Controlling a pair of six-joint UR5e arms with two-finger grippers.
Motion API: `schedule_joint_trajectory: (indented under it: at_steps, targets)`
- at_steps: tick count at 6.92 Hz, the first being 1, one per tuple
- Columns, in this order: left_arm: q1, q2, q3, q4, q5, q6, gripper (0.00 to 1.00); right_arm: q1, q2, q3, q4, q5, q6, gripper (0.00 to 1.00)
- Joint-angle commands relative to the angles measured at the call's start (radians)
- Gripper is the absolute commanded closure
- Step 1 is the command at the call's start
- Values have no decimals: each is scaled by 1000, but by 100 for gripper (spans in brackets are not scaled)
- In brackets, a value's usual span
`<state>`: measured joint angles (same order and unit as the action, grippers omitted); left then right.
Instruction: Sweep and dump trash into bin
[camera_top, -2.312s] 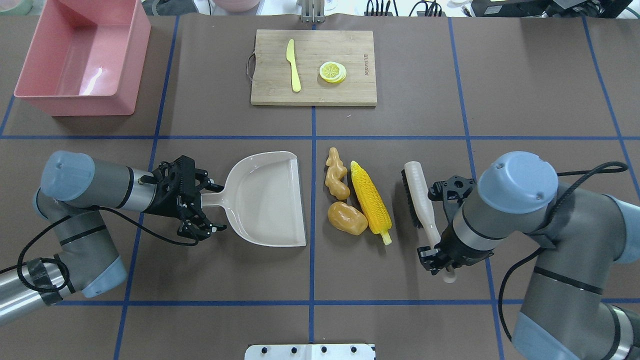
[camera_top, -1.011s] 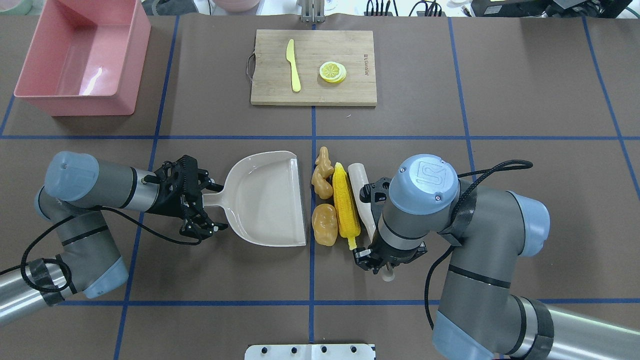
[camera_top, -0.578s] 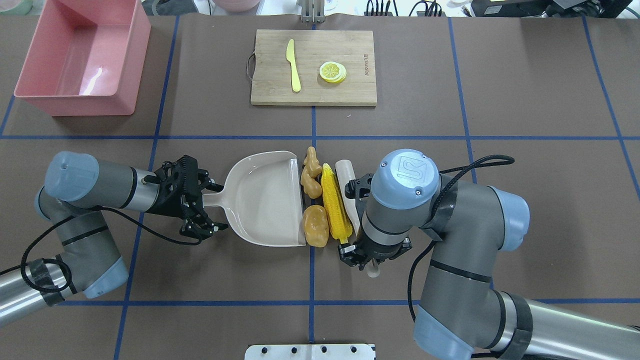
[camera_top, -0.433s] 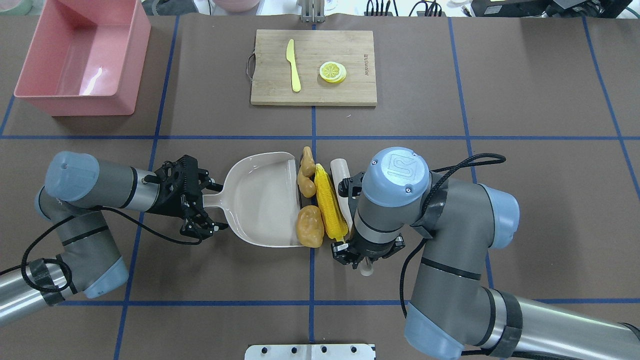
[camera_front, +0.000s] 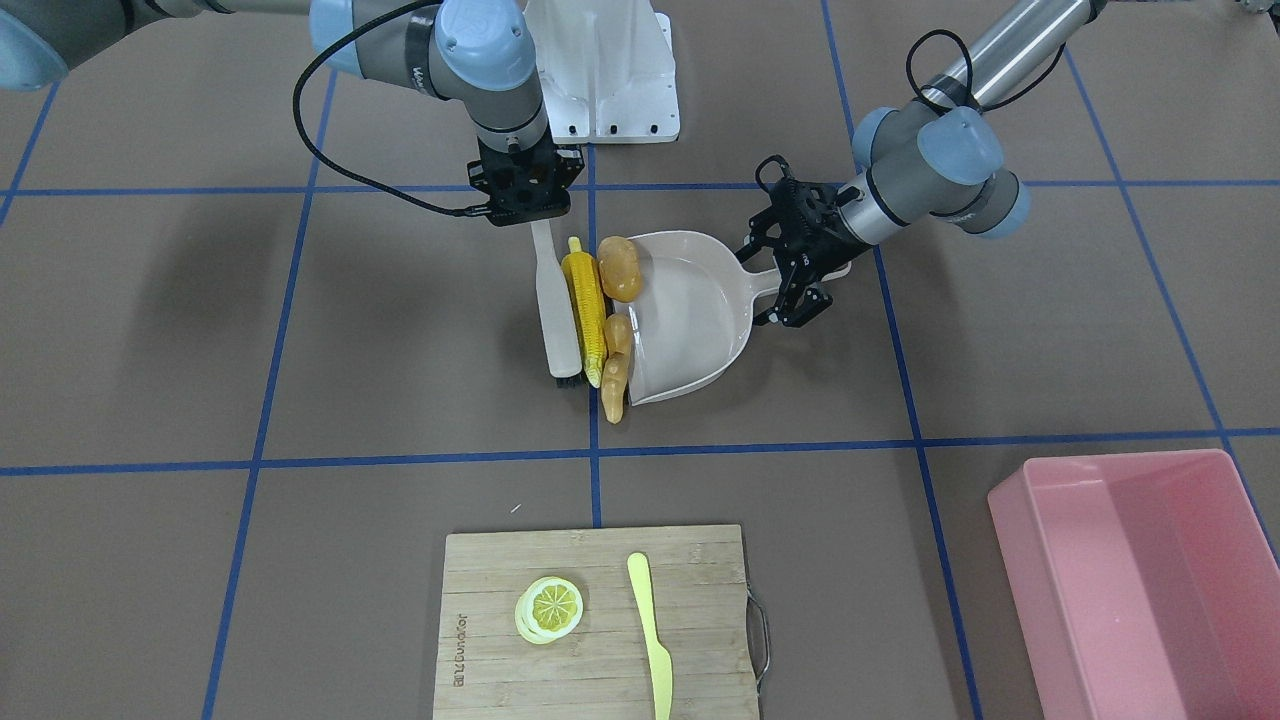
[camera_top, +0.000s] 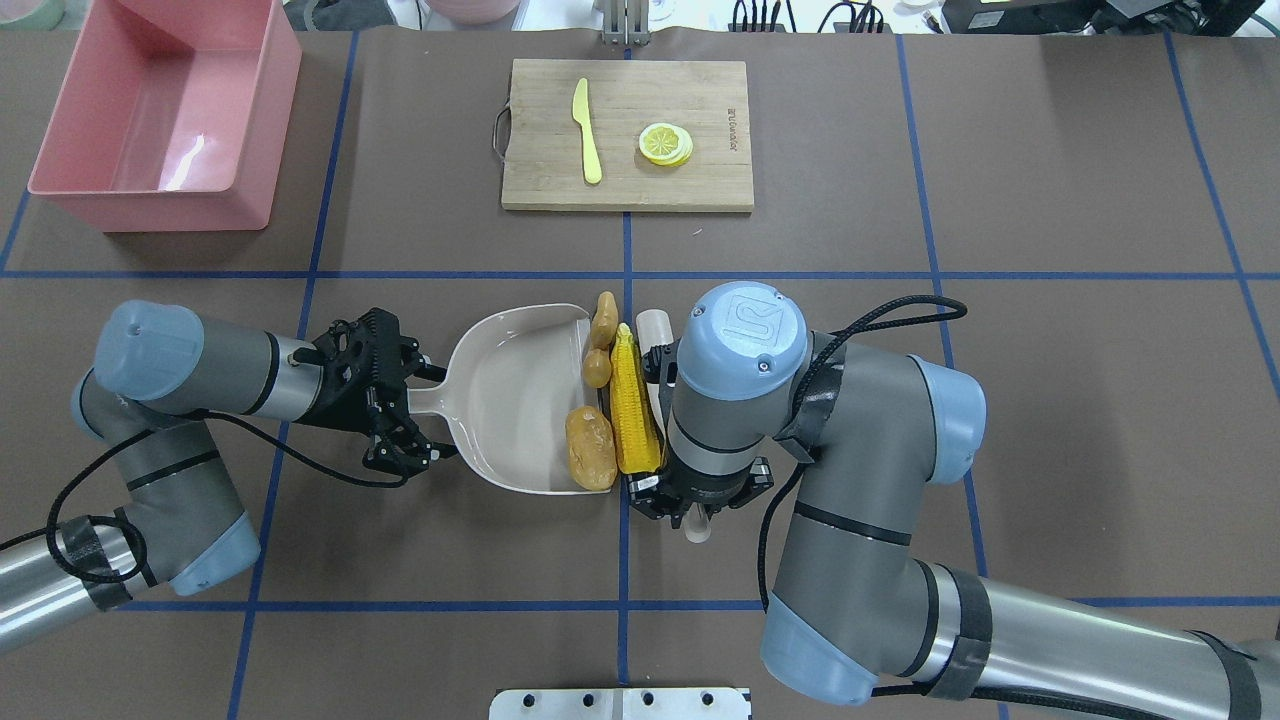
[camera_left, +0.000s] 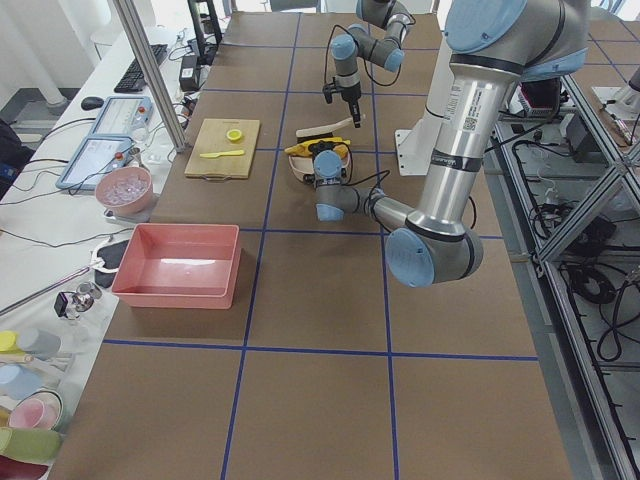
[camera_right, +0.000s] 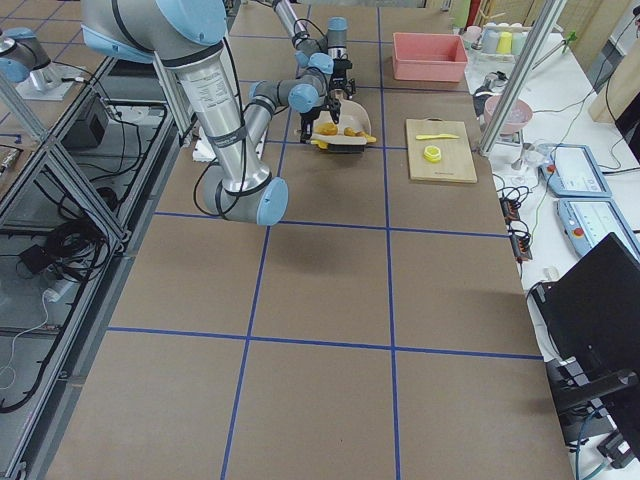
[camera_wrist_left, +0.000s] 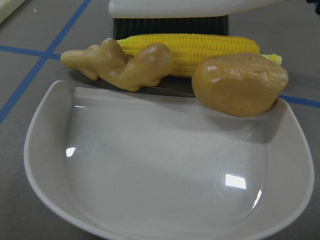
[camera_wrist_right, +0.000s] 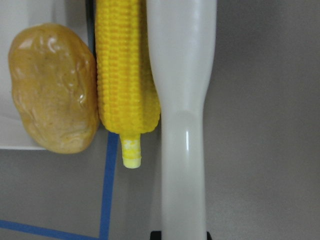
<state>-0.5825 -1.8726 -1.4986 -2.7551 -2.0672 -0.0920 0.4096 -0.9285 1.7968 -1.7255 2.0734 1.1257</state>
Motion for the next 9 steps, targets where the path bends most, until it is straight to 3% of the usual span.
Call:
schedule_joint_trajectory:
  at_steps: [1, 9]
  targets:
    - [1, 0, 0, 2, 1, 0, 2, 0, 37, -34, 1, 2, 25, 100]
    - [1, 0, 0, 2, 1, 0, 2, 38, 189, -157, -9, 33, 25, 100]
